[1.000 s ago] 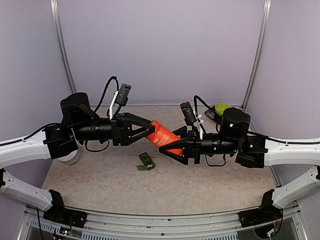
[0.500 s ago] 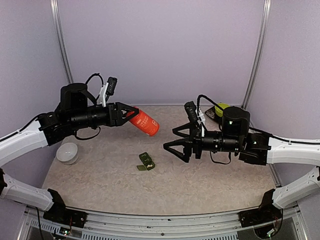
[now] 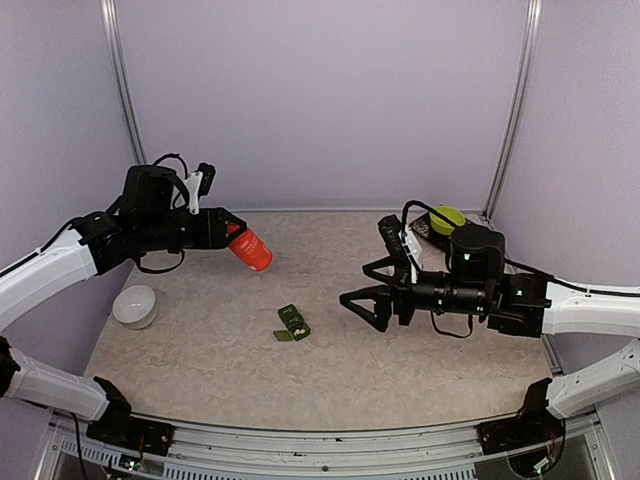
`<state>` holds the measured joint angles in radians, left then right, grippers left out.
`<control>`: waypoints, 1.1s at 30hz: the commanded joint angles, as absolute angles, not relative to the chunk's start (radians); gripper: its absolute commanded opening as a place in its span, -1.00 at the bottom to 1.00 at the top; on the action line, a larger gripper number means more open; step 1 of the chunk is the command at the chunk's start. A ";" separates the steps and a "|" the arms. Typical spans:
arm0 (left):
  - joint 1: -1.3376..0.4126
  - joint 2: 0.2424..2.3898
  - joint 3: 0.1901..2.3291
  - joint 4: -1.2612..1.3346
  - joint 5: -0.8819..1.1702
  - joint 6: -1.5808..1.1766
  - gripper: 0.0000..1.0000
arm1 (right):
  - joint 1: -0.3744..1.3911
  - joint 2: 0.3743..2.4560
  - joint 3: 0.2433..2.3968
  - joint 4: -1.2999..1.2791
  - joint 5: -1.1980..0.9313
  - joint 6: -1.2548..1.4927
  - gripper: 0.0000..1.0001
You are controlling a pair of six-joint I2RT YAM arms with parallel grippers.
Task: Sort the pills into containers
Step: Place the pill bottle at the corner of the board.
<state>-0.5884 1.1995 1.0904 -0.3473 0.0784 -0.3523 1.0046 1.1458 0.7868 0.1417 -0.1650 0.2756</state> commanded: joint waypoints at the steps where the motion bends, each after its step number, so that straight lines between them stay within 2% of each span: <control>1: -0.569 1.192 1.107 -0.398 0.004 -0.311 -0.27 | 1.000 1.123 0.760 0.130 -0.140 0.261 1.00; 11: -0.460 1.328 1.111 -0.382 -0.023 -0.276 -0.26 | 1.000 1.139 0.735 0.142 -0.127 0.263 1.00; 17: -0.345 1.462 1.161 -0.366 0.048 -0.295 -0.27 | 1.001 1.132 0.725 0.130 -0.134 0.285 1.00; 25: -0.323 1.624 1.338 -0.443 -0.096 -0.285 -0.27 | 1.000 1.131 0.713 0.151 -0.145 0.303 1.00; 33: -0.283 1.768 1.395 -0.455 -0.196 -0.297 -0.27 | 1.003 1.148 0.706 0.169 -0.155 0.310 1.00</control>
<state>-0.3019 1.7096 1.3720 -0.4377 -0.1097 -0.2955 1.0046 1.1408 0.7223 0.1352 -0.1448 0.2996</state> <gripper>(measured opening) 0.531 0.996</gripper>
